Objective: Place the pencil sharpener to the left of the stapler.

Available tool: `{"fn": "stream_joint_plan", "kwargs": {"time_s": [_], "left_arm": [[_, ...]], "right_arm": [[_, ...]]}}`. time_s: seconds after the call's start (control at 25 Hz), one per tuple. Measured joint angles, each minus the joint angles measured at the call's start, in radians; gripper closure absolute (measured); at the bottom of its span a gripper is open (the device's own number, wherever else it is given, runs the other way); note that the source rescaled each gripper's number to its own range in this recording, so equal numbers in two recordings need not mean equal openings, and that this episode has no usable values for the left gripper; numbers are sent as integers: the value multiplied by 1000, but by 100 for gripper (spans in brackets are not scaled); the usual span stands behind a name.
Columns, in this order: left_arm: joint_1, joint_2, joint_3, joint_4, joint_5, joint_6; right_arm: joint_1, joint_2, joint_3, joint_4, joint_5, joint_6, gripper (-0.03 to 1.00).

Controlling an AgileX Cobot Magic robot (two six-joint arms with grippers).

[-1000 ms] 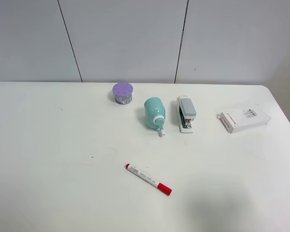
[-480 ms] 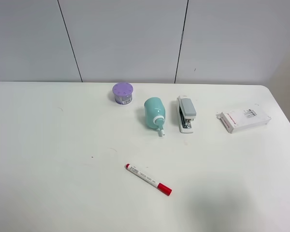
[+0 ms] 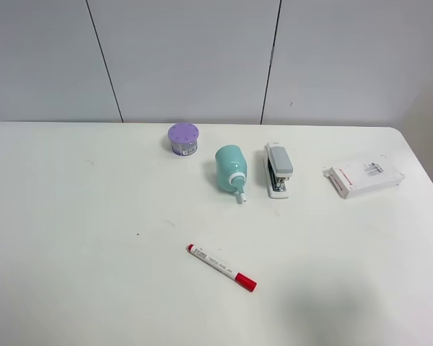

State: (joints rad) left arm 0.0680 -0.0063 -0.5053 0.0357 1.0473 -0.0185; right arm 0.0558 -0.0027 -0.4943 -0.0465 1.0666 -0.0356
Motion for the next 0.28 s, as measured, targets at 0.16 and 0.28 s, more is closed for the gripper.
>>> {"fn": "stream_joint_plan", "kwargs": {"time_s": [0.16,0.28], "left_arm": [[0,0,0,0,0,0],[0,0,0,0,0,0]], "right_arm": [[0,0,0,0,0,0,-3],[0,0,0,0,0,0,-3]]}}
